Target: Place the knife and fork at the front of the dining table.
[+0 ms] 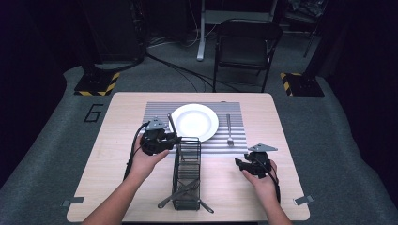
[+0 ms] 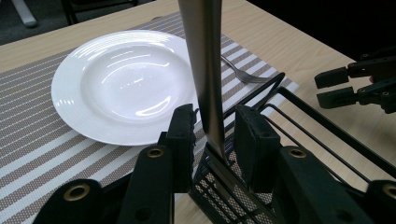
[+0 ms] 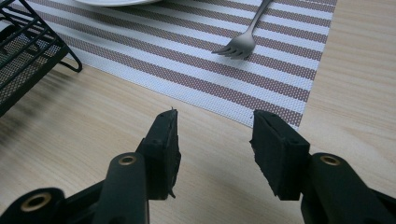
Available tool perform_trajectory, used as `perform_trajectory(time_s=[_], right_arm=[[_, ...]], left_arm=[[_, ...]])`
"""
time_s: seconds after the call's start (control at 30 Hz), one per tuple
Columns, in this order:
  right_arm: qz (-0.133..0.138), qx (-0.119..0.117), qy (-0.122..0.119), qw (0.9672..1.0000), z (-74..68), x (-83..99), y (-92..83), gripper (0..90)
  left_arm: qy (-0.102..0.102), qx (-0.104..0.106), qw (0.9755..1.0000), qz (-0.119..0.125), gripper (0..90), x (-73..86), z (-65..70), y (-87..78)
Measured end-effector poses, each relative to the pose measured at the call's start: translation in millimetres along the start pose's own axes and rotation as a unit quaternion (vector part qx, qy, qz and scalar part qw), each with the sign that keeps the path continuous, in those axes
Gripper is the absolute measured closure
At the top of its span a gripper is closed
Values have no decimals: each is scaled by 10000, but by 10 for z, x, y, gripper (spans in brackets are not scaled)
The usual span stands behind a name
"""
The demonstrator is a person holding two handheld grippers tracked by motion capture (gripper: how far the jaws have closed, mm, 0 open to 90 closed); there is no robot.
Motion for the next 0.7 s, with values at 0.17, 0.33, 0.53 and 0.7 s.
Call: perform_trajectory(time_s=[0.17,0.33,0.53,0.7], right_arm=[[-2,4,-3,10000,5,3,2,506],[-11,-10,36,10000,5,6,1,506],[-19,-6,27,10000,18,12,8,506],[-27,-16,46,10000,22,15,10,507]], left_arm=[[-1,30,10000,-20,694,11,10,28],[-10,16,10000,9,716,17,23,34],[98,-70,9999,47,783,26,35,10],[98,-85,9999,87,788,39,35,0]])
Point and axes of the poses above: each handheld gripper's, and its own axes: y roughly forward along the jaws, x roughly out of its underside, z roughly to its right, the point moved 6 cm from there along y, roughly forward along the jaws, and after that the axes turned 12 degrees about -y, right-handed, at the moved point
